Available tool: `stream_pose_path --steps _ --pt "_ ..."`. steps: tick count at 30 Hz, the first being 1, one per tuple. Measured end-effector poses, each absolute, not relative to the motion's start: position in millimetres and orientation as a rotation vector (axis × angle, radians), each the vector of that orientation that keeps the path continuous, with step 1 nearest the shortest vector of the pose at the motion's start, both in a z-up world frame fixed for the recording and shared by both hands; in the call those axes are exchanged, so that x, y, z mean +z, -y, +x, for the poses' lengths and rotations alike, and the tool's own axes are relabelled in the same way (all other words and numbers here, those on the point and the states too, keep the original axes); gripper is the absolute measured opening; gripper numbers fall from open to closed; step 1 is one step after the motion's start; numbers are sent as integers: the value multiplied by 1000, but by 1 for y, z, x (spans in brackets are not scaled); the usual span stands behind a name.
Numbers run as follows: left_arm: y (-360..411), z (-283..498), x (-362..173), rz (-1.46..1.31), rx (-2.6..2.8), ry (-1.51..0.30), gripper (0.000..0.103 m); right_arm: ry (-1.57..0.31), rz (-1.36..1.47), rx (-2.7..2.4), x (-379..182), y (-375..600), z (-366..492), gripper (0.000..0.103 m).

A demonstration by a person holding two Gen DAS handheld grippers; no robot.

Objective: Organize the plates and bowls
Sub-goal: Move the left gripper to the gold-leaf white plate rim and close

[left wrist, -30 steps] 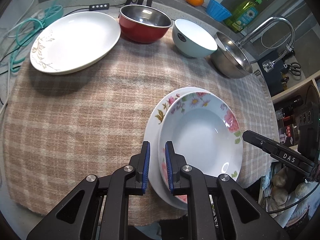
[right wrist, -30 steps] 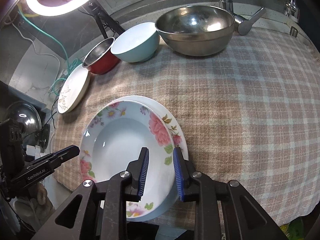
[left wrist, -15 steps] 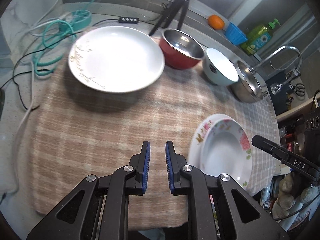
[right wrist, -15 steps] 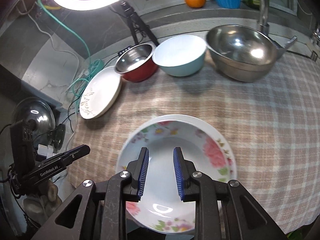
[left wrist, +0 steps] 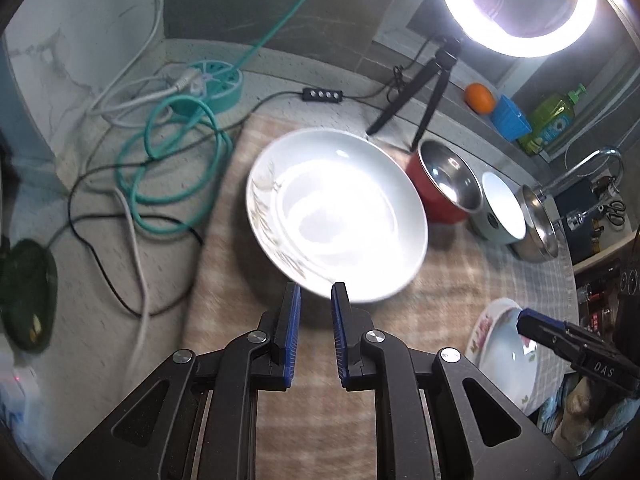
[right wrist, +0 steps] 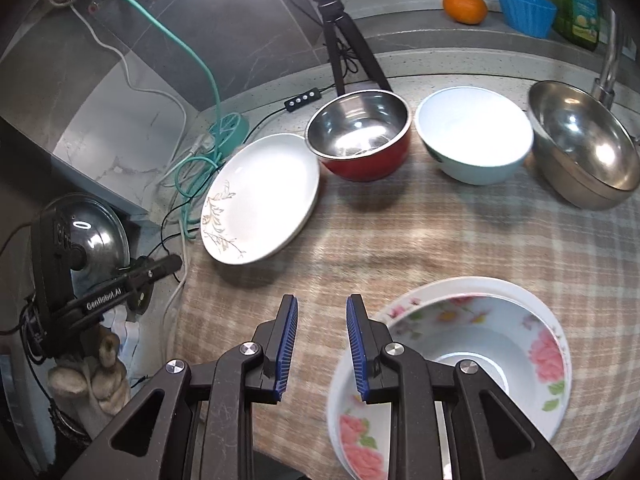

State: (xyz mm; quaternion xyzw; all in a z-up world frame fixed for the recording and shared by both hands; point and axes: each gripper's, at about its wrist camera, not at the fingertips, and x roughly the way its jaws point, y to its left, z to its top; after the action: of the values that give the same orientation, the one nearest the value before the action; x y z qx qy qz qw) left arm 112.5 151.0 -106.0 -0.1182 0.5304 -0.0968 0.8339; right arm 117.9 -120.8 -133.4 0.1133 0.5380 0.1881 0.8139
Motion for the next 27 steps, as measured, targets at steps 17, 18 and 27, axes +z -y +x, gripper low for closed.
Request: stream_pose_path --steps 17,18,27 --pt "-173 220 -130 -157 -234 -1155 14 -1224 348 311 -176 91 182 23" --pt "-174 226 -133 -162 -240 -1164 14 -1228 349 305 -178 90 185 23" --pt "-168 254 -147 -154 -285 -1207 14 -1249 366 300 -189 81 204 23"
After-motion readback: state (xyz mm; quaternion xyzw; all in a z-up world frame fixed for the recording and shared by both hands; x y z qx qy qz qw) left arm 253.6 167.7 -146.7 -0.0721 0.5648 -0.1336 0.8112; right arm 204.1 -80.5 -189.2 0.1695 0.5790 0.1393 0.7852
